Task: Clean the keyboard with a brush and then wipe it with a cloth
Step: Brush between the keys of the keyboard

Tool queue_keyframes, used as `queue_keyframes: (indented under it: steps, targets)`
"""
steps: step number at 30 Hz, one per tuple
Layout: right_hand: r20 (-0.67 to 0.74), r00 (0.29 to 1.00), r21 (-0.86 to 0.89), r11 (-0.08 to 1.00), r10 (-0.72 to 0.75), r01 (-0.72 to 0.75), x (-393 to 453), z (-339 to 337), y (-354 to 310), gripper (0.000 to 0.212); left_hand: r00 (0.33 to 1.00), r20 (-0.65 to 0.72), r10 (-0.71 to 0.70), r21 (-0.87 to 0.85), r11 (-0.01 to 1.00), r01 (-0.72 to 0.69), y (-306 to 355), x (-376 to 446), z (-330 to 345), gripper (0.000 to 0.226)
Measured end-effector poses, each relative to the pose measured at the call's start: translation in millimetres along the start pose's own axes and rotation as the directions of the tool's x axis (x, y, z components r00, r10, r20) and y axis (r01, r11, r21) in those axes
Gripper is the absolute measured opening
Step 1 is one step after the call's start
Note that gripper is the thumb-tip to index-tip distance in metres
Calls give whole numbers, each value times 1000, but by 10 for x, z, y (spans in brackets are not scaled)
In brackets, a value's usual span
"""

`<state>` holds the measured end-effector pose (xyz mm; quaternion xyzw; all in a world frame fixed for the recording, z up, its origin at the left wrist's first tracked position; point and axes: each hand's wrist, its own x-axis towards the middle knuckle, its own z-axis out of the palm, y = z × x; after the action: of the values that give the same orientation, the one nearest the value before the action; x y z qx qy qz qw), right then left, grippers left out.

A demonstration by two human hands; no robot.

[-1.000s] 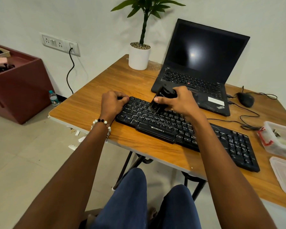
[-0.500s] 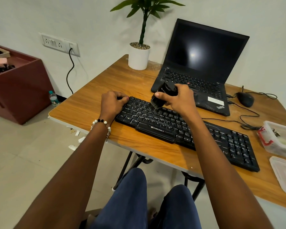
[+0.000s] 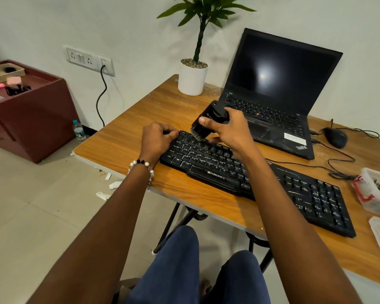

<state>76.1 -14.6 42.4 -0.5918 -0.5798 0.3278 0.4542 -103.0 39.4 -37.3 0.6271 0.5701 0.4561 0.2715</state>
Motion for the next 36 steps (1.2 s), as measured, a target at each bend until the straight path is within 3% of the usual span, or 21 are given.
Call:
queue_keyframes:
  steps: [3,7,10,14,17,19,22,27,31,36]
  targets:
    - [1,1000,13,1000,-20,20,42,161,-57,43,1000,8,-17,-37,999,17,-15,15,-1,14]
    - [49,997,-141,987,-64,70,71,296,-123,38,998,20,-53,-88,995,55,-33,28,-21,11]
    - [55,995,-145,985,-82,90,69,370,-119,35,997,14,-72,-118,990,74,-51,32,-33,13]
    - [103,994,-183,982,-26,45,107,336,-62,40,996,27,-79,-129,988,82,-56,36,-40,13]
    - [192,981,-50,999,20,-11,144,252,-38,44,997,22,-71,-122,990,73,-42,33,-36,13]
    - [104,995,18,1000,-4,3,152,234,-60,40,996,18,-85,-132,987,87,-31,36,-38,13]
    - [9,997,-85,993,-78,78,127,292,-76,39,995,17,-100,-148,984,101,-37,37,-36,12]
    - [122,990,-225,969,-71,97,47,323,-105,35,996,3,-87,-140,986,86,-47,29,-28,13]
    - [142,983,-501,848,-115,172,75,162,-247,42,996,-2,-91,-148,985,90,-44,38,-26,15]
    - [37,994,-266,957,-107,113,64,279,-222,42,997,-12,-80,-140,987,78,-21,11,-28,12]
